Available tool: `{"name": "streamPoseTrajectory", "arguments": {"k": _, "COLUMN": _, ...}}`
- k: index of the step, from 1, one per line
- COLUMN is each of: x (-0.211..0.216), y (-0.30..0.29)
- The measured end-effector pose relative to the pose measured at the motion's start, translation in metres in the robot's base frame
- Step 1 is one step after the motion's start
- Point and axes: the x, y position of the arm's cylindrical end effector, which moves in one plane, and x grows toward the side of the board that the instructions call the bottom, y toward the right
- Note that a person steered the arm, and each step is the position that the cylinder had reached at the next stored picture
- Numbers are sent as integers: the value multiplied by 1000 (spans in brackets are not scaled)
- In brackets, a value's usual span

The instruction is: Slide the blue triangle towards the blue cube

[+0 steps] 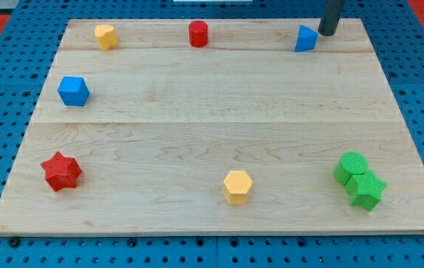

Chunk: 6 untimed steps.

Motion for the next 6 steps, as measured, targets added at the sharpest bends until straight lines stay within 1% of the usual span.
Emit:
{"name": "streamPoseTrajectory", "arguments": {"k": 1, "x": 42, "y": -66}}
{"name": "streamPoseTrajectory", "arguments": {"k": 2, "x": 65, "y": -111}}
{"name": "streamPoseTrajectory", "arguments": {"k": 3, "x": 65, "y": -100}}
{"name": "streamPoseTrajectory", "arguments": {"k": 4, "x": 34, "y": -53}}
{"name": "streamPoseTrajectory", "arguments": {"k": 5, "x": -3, "y": -57}}
{"name": "streamPoseTrajectory", "arguments": {"k": 6, "x": 48, "y": -159}}
